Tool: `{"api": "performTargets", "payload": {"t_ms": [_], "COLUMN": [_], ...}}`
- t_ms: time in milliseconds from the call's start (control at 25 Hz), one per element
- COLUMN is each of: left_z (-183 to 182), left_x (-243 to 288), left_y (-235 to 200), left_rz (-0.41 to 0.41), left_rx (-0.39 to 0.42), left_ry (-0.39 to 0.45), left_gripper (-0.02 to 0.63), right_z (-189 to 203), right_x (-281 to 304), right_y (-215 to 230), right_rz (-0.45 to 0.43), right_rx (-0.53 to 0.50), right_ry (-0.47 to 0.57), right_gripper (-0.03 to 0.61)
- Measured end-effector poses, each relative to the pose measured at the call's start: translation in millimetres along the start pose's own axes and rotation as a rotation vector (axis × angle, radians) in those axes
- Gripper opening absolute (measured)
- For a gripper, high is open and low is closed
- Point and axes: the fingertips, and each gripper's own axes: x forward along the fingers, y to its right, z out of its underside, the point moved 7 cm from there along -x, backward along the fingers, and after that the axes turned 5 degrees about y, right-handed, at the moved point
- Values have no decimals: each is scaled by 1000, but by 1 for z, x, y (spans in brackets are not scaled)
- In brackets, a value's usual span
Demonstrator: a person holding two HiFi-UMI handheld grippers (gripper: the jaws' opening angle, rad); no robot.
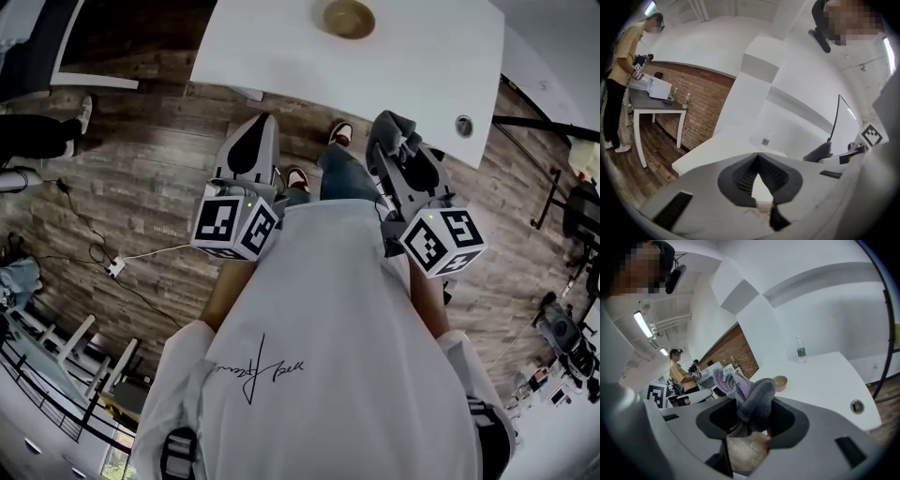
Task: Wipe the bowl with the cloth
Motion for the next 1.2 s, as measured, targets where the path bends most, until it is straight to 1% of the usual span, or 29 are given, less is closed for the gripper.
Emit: {"api": "performTargets", "payload": {"t_ms": [160, 360, 440, 520, 560, 680, 760, 840, 1000, 1120, 1200], "left_z": [-1, -1, -2, -1, -2, -4, -2, 4, 6, 6, 1], "left_x": [32, 72, 88, 102, 110, 132, 144, 155, 169, 177, 182], "left_y": [8, 24, 29, 33, 35, 40, 45, 52, 60, 54, 46], "left_rz": [45, 63, 77, 72, 66, 45, 42, 55, 75, 114, 116], "left_rx": [1, 15, 0, 5, 16, 27, -8, -47, -25, -41, -20], "left_ry": [-12, -51, -55, -62, -69, -95, -114, -140, -191, -253, -270], "left_gripper": [13, 14, 14, 14, 14, 14, 14, 14, 14, 12, 12], "right_z": [-13, -29, -33, -37, -40, -51, -54, -56, -63, -66, -67], "right_x": [14, 29, 36, 43, 47, 59, 67, 76, 93, 105, 111], "right_y": [25, 54, 65, 78, 85, 103, 112, 119, 124, 125, 124], "right_rz": [2, -20, -44, -82, -94, -99, -122, -145, -167, -171, -163], "right_rx": [19, 36, 72, 128, 137, 105, 125, 143, 109, 127, 132], "right_ry": [-9, -23, -18, -12, -11, -15, -18, -23, -21, -14, -10], "right_gripper": [179, 179, 179, 179, 179, 179, 179, 179, 179, 179, 179]}}
